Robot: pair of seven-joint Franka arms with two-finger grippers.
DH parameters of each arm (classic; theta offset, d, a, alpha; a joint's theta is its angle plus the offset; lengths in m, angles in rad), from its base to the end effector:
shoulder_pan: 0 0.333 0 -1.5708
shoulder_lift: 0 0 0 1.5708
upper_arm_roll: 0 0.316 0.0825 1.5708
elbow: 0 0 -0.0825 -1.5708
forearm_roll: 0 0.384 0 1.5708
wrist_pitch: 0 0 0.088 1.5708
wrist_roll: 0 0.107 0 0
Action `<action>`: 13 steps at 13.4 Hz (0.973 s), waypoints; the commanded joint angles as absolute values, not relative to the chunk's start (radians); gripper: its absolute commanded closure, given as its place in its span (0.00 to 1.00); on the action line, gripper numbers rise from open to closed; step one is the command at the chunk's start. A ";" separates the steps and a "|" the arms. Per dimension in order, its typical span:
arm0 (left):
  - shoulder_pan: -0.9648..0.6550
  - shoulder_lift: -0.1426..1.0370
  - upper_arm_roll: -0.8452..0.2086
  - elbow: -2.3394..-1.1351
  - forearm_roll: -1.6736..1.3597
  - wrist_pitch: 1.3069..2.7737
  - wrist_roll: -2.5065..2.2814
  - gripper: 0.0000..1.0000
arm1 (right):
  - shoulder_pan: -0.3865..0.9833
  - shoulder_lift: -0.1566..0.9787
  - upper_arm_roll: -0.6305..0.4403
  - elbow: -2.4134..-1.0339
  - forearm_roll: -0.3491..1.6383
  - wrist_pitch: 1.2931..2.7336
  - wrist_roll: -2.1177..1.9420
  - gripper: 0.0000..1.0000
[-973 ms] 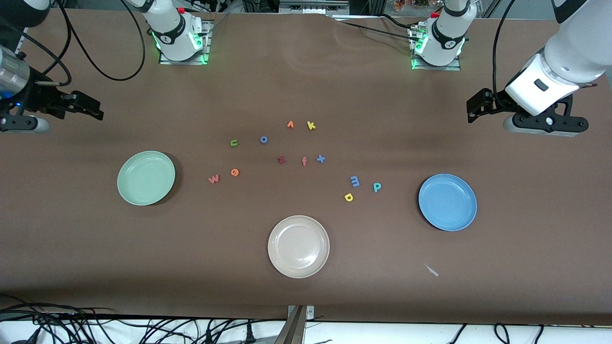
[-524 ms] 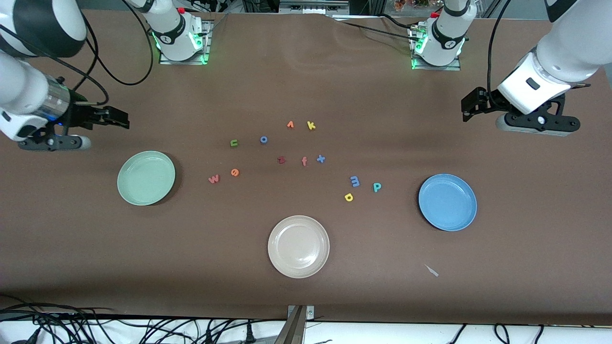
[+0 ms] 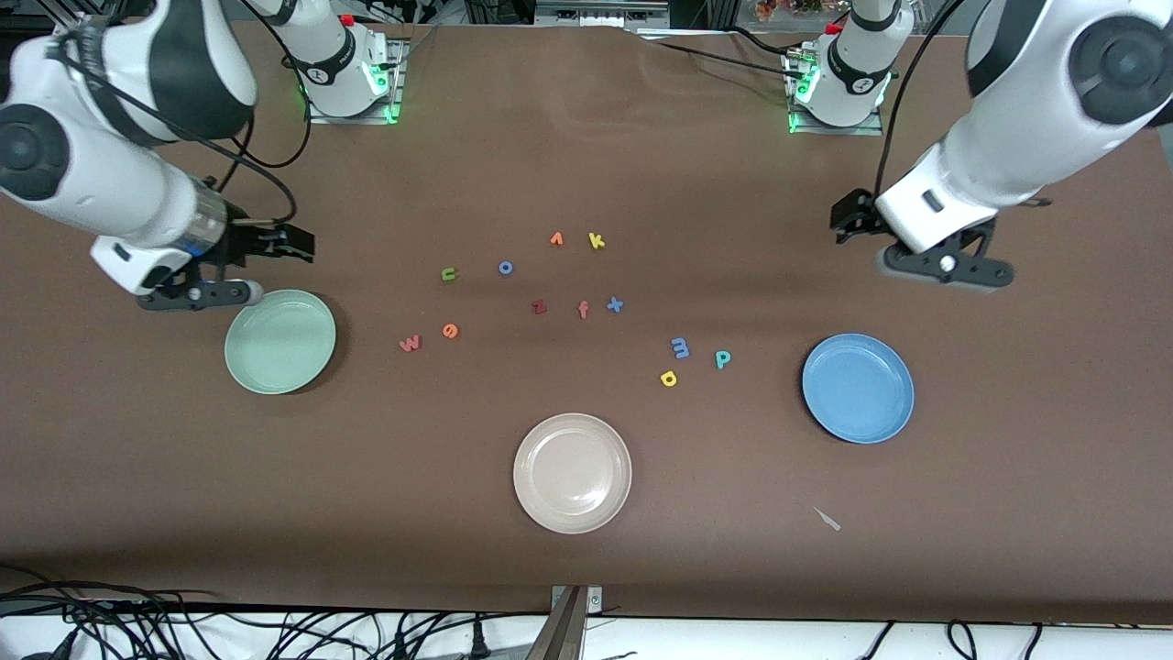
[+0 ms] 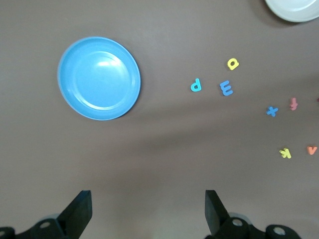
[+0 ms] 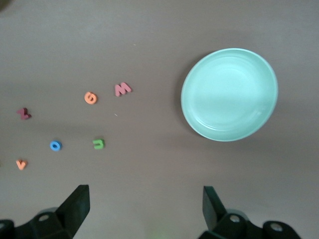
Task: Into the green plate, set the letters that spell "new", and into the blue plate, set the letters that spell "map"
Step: 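Move the left gripper toward the yellow letter while the right gripper reaches the green letter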
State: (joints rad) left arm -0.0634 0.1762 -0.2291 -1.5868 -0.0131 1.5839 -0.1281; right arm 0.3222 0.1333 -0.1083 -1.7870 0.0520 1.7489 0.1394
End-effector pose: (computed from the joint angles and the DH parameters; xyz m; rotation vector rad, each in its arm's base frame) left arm 0.5730 -0.1641 0.5189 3.1029 -0.2537 -0.2837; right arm 0.5665 0.1303 0.4613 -3.1229 -0.0947 0.2727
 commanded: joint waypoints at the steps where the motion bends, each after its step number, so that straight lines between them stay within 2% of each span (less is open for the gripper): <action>1: -0.063 0.332 -0.233 -1.543 -0.005 1.691 -0.129 0.00 | 0.328 0.115 -0.066 -1.879 0.061 1.857 0.218 0.00; 3: -0.089 0.417 -0.236 -1.536 -0.006 1.826 -0.199 0.00 | 0.328 0.115 -0.026 -1.946 0.057 1.943 0.245 0.00; 9: -0.270 0.671 -0.221 -1.382 -0.002 1.983 -0.581 0.00 | 0.353 0.132 0.023 -2.144 0.054 2.227 0.321 0.00; 13: -0.337 0.784 -0.218 -1.367 0.033 2.166 -0.727 0.00 | 0.394 0.221 0.023 -2.161 0.052 2.366 0.370 0.00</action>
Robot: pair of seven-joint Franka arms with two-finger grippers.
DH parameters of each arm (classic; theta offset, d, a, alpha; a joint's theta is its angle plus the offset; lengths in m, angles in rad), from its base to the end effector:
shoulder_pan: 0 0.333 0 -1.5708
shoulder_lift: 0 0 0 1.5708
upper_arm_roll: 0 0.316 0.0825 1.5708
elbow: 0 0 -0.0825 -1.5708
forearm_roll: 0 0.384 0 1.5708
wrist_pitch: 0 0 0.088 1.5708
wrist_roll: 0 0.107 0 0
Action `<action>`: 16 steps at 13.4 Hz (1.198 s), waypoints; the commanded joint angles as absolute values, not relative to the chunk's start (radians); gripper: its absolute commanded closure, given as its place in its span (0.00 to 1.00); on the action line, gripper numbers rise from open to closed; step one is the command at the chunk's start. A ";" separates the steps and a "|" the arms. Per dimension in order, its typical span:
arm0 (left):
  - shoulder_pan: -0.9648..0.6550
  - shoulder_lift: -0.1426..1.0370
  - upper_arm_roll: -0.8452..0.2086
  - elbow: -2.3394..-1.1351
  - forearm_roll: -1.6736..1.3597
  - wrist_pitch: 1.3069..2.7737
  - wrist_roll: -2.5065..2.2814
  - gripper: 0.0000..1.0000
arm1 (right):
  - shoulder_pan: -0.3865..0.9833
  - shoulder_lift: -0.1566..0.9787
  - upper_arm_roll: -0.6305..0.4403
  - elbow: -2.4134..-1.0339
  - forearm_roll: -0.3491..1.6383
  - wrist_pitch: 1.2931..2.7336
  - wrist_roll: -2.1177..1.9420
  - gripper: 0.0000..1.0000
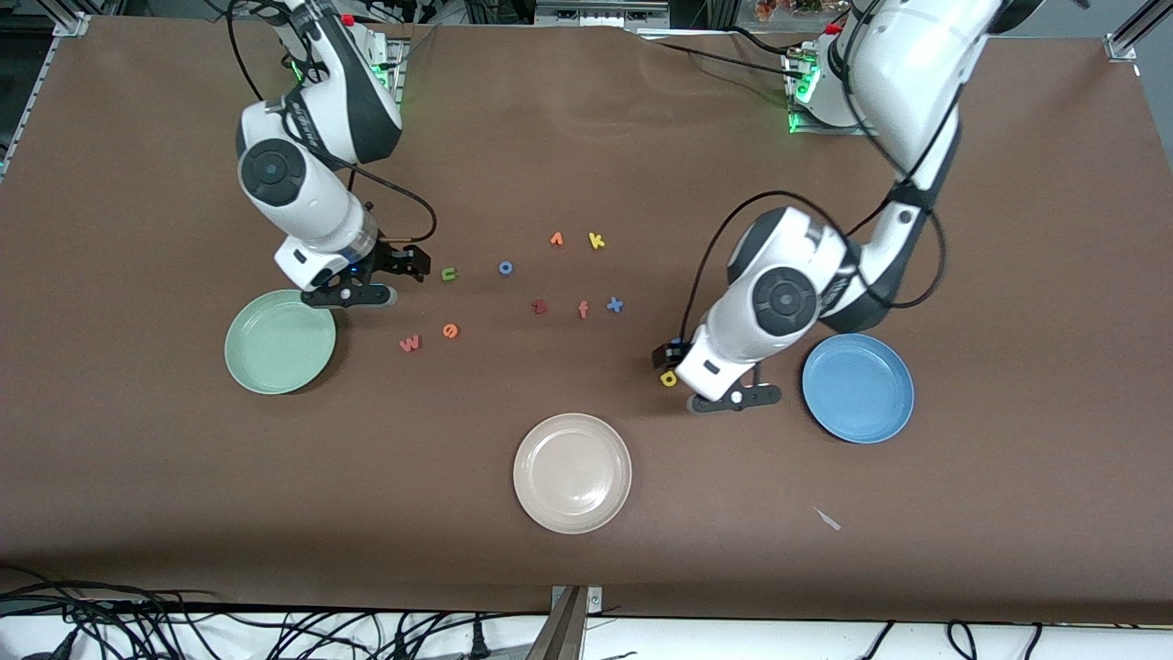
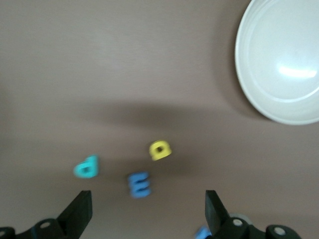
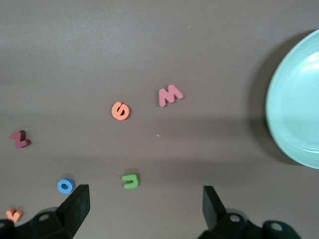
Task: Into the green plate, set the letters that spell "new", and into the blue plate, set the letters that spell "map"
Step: 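Move the left gripper toward the yellow letter while the right gripper reaches the green letter, then grasp the yellow letter with the left gripper while the right gripper grasps the green letter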
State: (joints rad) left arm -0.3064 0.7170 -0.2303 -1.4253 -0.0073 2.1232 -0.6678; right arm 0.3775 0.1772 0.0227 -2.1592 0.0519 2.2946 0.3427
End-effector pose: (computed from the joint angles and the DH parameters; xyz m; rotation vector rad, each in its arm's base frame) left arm 0.6380 -0.3426 0.2802 2.9967 0.2854 -0.1363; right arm 0.5102 0.2169 0.3124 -3.1161 -0.0343 0.0846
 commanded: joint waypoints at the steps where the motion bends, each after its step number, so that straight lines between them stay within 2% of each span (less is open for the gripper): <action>1: -0.353 0.811 -0.213 -1.365 0.076 2.193 -0.750 0.00 | 0.402 0.245 0.023 -2.163 0.051 2.400 0.376 0.00; 6: -0.376 0.877 -0.215 -1.373 0.253 2.237 -0.885 0.00 | 0.459 0.318 0.021 -2.230 0.051 2.589 0.436 0.00; 11: -0.383 0.913 -0.216 -1.370 0.212 2.237 -0.904 0.02 | 0.488 0.318 0.023 -2.310 0.048 2.638 0.436 0.00; 14: -0.382 0.914 -0.216 -1.370 0.207 2.237 -0.890 0.19 | 0.494 0.337 0.023 -2.315 0.046 2.652 0.437 0.01; 16: -0.383 0.914 -0.216 -1.370 0.210 2.237 -0.888 0.44 | 0.500 0.351 0.023 -2.315 0.046 2.652 0.433 0.07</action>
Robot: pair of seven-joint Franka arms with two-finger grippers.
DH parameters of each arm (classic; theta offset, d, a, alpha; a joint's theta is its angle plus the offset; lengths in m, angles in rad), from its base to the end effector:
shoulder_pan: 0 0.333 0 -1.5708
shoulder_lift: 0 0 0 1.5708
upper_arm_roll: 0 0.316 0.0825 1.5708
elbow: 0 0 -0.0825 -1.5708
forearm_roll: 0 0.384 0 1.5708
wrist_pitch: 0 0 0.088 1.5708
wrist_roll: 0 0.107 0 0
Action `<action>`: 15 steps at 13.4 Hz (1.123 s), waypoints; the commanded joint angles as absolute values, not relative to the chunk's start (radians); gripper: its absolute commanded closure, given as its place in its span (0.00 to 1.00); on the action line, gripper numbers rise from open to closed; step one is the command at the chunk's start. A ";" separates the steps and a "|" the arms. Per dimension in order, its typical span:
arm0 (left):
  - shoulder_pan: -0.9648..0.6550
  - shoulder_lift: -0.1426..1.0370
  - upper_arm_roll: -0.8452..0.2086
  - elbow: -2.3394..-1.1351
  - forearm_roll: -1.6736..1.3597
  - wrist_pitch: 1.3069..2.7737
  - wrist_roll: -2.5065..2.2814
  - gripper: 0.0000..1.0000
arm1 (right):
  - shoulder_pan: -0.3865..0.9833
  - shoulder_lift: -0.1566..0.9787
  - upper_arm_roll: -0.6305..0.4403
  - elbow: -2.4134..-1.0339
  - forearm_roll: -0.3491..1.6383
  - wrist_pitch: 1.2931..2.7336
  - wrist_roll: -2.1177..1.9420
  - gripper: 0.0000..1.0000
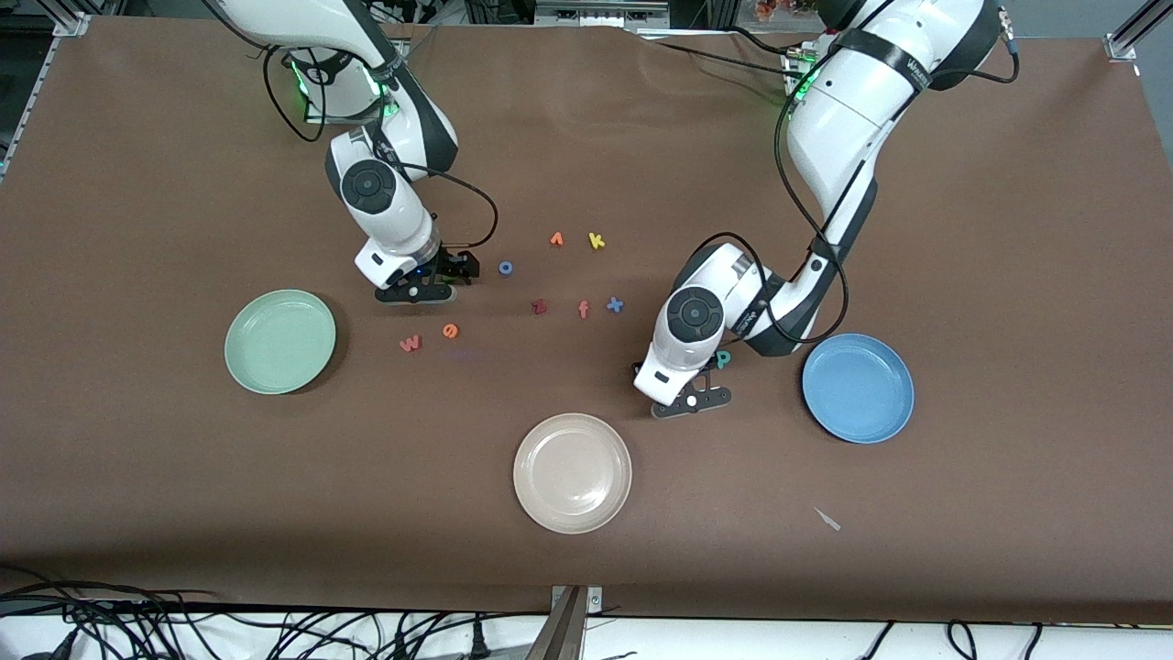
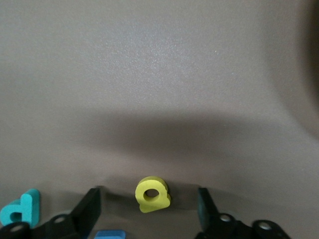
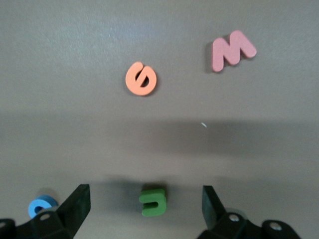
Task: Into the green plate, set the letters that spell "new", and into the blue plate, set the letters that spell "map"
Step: 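Grasp the yellow letter with the left gripper while the right gripper grasps the green letter, then carry the yellow letter to the blue plate while the right gripper carries green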
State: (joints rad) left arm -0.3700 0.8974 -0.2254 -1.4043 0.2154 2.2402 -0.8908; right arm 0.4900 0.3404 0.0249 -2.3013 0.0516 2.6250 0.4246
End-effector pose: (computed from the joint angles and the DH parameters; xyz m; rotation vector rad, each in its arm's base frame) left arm 0.6194 -0.3741 0.1695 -3.1030 -0.3700 0.0533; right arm 0.4581 0.2583 0.1974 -3.1183 -0.0684 0.0469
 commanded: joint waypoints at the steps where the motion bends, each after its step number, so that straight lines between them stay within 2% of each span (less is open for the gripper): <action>1: -0.380 0.914 -0.216 -1.367 0.209 2.237 -0.888 0.57 | 0.500 0.356 0.023 -2.315 0.046 2.652 0.431 0.10; 3: -0.380 0.914 -0.218 -1.367 0.209 2.237 -0.888 0.83 | 0.500 0.367 0.023 -2.318 0.046 2.648 0.425 0.17; 5: -0.380 0.913 -0.218 -1.367 0.209 2.237 -0.876 0.96 | 0.500 0.374 0.023 -2.319 0.046 2.649 0.423 0.22; 8: -0.371 0.888 -0.221 -1.365 0.207 2.220 -0.836 0.99 | 0.500 0.376 0.023 -2.319 0.046 2.649 0.423 0.30; 11: -0.335 0.825 -0.225 -1.364 0.201 2.114 -0.731 0.99 | 0.506 0.379 0.023 -2.319 0.046 2.649 0.423 0.36; 13: -0.301 0.781 -0.224 -1.368 0.201 2.060 -0.630 0.99 | 0.511 0.379 0.023 -2.319 0.046 2.649 0.425 0.45; 15: -0.264 0.735 -0.221 -1.391 0.212 1.975 -0.527 0.93 | 0.512 0.379 0.023 -2.319 0.046 2.652 0.425 0.49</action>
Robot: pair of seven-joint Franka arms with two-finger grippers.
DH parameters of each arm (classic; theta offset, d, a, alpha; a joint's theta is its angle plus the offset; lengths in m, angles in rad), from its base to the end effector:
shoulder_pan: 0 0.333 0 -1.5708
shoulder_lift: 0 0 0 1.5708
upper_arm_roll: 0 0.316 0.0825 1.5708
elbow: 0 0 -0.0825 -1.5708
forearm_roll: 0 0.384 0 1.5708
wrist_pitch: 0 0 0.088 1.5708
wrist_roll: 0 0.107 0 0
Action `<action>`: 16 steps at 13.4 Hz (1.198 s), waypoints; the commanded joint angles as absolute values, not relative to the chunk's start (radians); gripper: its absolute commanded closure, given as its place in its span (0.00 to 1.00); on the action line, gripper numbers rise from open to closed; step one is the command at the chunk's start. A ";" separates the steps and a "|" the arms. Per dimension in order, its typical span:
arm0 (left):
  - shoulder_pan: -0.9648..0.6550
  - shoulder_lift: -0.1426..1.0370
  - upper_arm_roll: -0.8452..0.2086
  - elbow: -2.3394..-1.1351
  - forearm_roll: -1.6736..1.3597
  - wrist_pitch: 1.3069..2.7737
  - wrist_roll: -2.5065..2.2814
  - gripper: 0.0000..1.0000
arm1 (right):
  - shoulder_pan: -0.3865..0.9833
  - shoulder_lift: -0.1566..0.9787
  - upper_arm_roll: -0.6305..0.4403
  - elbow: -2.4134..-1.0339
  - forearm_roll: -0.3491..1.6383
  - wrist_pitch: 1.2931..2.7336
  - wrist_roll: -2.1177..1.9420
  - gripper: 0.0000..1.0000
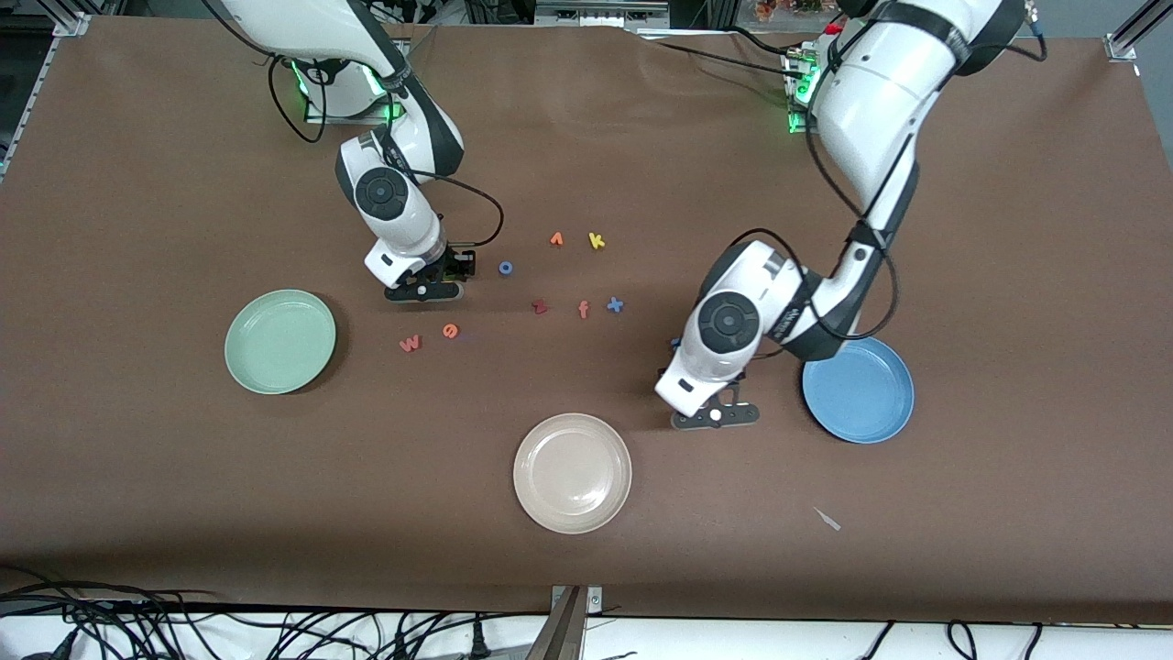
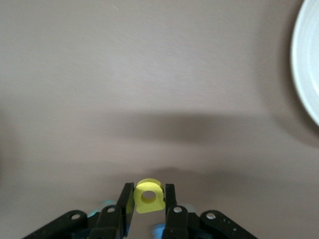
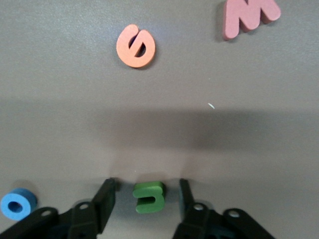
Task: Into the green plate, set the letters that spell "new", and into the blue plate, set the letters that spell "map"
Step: 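Carry the yellow letter to the blue plate while the right gripper carries green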
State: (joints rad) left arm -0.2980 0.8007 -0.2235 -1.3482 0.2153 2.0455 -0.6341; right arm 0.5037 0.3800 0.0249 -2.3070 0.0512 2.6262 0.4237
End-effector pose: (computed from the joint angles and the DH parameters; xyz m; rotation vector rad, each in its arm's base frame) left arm 0.6542 -0.3222 0.2470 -3.0732 -0.1004 0.0854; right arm 0.4475 0.2606 0.1750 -3.1368 -0.0911 0.1088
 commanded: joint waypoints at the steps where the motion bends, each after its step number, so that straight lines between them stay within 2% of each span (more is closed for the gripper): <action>1: -0.230 0.715 -0.222 -1.402 0.216 1.953 -0.468 0.93 | 0.514 0.379 0.023 -2.319 0.046 2.652 0.425 0.52; 4: -0.122 0.649 -0.224 -1.492 0.204 1.945 -0.286 0.90 | 0.518 0.382 0.023 -2.319 0.045 2.652 0.423 0.59; 5: -0.091 0.643 -0.224 -1.524 0.206 1.951 -0.272 0.89 | 0.525 0.383 0.023 -2.319 0.044 2.654 0.423 0.64; 10: 0.011 0.658 -0.222 -1.615 0.218 2.017 -0.195 0.89 | 0.526 0.388 0.023 -2.319 0.044 2.655 0.423 0.74; 13: 0.046 0.658 -0.222 -1.674 0.218 2.092 -0.161 0.88 | 0.528 0.388 0.023 -2.318 0.044 2.655 0.423 0.83; 16: 0.045 0.661 -0.222 -1.674 0.218 2.094 -0.156 0.79 | 0.528 0.371 0.023 -2.299 0.046 2.629 0.419 0.94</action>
